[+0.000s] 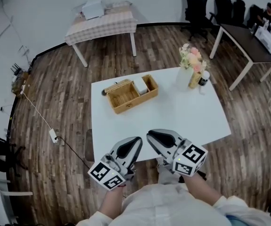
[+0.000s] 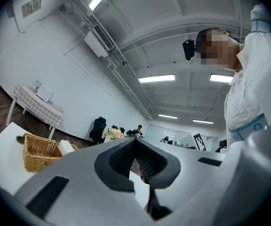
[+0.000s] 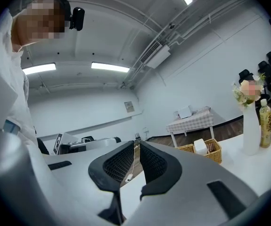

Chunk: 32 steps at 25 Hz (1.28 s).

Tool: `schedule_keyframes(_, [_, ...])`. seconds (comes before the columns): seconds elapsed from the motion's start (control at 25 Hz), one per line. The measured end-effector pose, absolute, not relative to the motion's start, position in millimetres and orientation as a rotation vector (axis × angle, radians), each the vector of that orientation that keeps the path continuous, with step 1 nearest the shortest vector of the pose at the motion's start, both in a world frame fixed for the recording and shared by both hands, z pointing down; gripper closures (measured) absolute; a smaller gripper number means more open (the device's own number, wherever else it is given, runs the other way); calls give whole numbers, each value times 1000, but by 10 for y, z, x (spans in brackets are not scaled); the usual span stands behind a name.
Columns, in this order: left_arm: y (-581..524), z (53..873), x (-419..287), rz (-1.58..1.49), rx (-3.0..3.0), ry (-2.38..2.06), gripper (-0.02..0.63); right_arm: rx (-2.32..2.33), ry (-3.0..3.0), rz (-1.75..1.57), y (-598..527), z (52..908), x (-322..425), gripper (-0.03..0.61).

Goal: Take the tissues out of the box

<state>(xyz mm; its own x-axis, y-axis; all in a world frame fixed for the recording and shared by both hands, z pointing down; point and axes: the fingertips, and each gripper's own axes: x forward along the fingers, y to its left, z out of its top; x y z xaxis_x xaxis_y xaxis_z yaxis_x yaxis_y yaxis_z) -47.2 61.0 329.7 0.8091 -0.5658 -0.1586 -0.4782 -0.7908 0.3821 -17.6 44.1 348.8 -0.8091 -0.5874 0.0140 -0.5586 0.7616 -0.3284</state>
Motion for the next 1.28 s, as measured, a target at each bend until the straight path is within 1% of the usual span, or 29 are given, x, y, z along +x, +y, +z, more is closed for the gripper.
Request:
schedule_keyframes(0.56, [-446, 3292, -278, -350, 2612, -921, 614, -891, 2915, -522, -610, 3530, 109, 531])
schedule_keyframes(0.92, [-959, 3397, -116, -348, 2594, -925, 614, -883, 2938, -565, -1141, 3687, 243, 485])
schedule_keyframes(1.28, [-1345, 3547, -268, -347, 2565, -864, 614, -994, 2953, -587, -1467, 3825, 121, 465])
